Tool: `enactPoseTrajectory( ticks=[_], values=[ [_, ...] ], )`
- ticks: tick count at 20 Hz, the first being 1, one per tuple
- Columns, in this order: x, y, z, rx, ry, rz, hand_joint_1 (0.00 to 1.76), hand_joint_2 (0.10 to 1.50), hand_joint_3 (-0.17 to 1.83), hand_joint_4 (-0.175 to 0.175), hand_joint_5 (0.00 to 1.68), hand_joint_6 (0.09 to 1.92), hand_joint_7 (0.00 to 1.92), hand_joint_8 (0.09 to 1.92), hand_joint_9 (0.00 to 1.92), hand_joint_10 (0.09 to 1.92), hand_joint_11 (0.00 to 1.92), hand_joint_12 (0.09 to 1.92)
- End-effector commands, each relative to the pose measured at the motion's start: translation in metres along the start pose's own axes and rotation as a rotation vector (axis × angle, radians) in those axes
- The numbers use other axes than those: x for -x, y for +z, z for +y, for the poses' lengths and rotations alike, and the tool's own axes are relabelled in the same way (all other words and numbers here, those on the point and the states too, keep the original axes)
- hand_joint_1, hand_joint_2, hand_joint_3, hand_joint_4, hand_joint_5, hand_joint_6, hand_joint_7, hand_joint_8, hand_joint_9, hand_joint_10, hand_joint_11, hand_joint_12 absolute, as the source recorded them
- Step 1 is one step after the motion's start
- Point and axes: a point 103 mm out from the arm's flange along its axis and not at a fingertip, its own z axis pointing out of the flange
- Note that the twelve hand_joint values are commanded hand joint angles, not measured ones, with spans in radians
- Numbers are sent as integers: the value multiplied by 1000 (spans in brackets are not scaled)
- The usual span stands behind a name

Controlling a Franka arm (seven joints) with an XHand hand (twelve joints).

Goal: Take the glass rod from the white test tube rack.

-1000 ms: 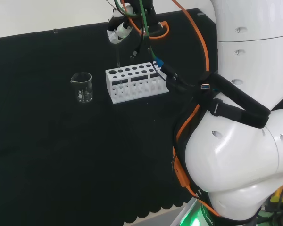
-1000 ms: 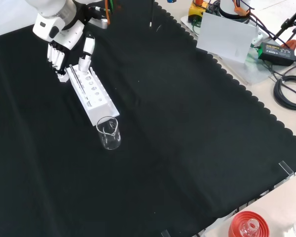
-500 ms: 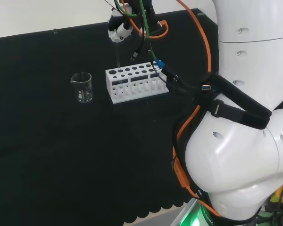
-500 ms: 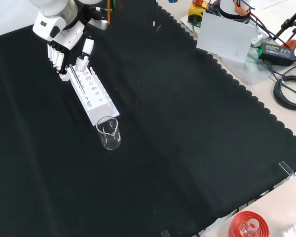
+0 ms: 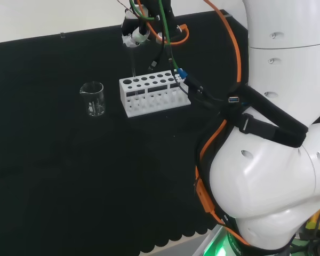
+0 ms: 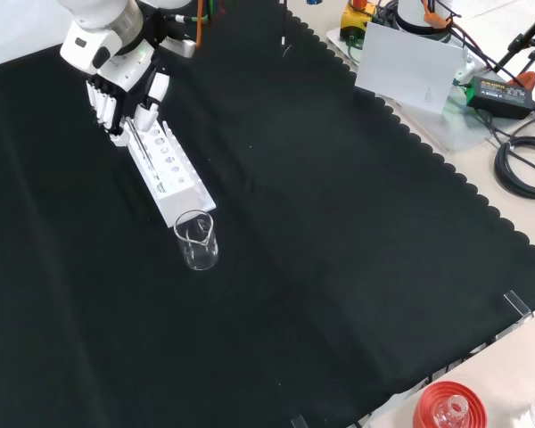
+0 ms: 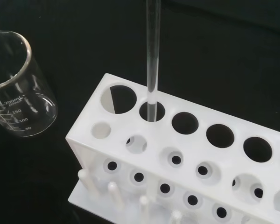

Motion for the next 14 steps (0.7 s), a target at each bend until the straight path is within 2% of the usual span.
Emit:
enactPoseTrajectory(
  ticks=[1,2,3,4,8,12,13,14],
  values=[
    [-8,3,7,-15,-7,-15,926,1224,-175,-175,784,882,713,806,1017,684,1044,1169],
    [-9,4,7,-12,-8,-16,931,1223,-175,-175,790,879,723,801,1024,677,1052,1162],
    [-9,3,8,-9,-7,-21,975,1220,-143,-123,818,988,741,800,1040,672,1071,1155],
    [-8,4,8,-2,-6,-22,1019,1209,-107,-99,846,1067,774,808,1073,659,1117,1128],
    [-7,2,7,7,0,-51,1133,1158,-45,-165,934,1072,944,853,1297,535,1439,868],
    [-3,-1,5,4,-2,-70,1153,1142,-34,-175,958,1045,1012,870,1390,475,1597,696],
    [-2,-2,4,9,-7,-67,1179,1136,-34,-104,966,1030,1014,922,1398,476,1594,662],
    [-1,-4,3,26,-15,-66,1202,1130,-37,-47,978,1010,1020,956,1401,488,1579,632]
  ],
)
